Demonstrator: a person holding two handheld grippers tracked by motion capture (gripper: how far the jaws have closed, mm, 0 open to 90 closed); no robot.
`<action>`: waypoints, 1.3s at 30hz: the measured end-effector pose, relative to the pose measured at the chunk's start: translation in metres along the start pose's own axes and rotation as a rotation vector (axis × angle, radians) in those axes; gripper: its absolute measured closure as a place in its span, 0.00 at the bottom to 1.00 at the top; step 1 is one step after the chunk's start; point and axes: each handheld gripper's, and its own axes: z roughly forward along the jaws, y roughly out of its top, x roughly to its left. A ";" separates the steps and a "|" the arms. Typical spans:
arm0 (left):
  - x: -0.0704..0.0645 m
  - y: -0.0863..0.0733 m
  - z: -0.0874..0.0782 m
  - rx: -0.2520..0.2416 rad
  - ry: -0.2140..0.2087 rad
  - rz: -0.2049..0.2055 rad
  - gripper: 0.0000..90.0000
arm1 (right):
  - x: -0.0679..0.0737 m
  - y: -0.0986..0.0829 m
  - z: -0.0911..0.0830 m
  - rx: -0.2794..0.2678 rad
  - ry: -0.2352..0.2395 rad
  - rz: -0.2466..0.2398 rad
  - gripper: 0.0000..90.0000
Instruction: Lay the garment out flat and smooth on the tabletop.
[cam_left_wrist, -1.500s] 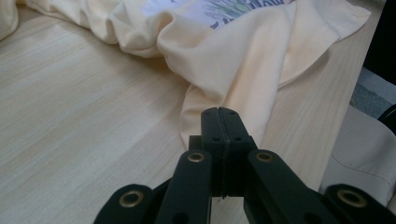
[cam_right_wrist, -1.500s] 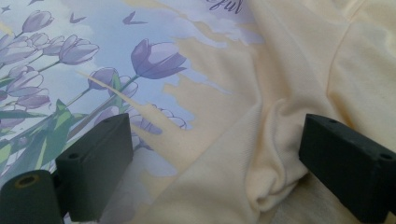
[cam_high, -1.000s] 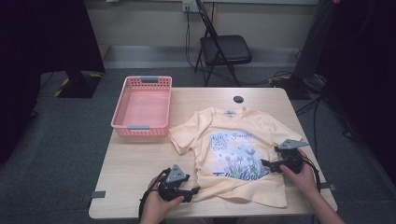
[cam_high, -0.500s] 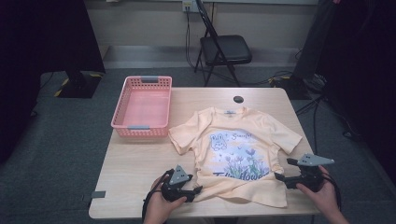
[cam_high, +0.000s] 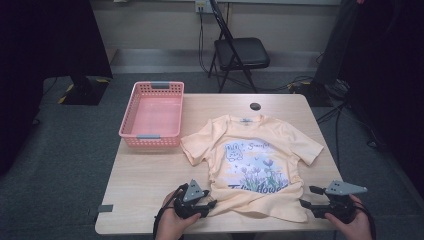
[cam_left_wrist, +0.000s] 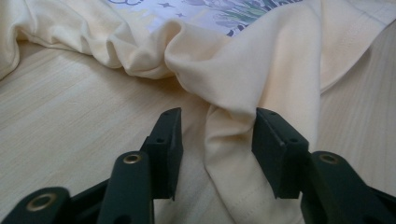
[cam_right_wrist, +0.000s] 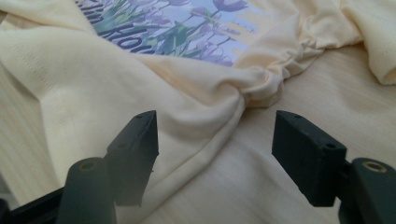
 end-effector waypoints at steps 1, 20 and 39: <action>0.000 0.000 0.000 0.000 -0.001 0.001 0.63 | 0.001 -0.002 -0.001 0.008 0.003 0.001 0.38; -0.005 0.006 -0.009 0.046 -0.044 -0.033 0.97 | 0.002 -0.012 -0.007 0.054 0.141 -0.012 0.98; -0.001 0.002 -0.026 0.028 -0.088 -0.123 0.96 | -0.012 -0.026 -0.037 0.014 0.135 -0.005 0.94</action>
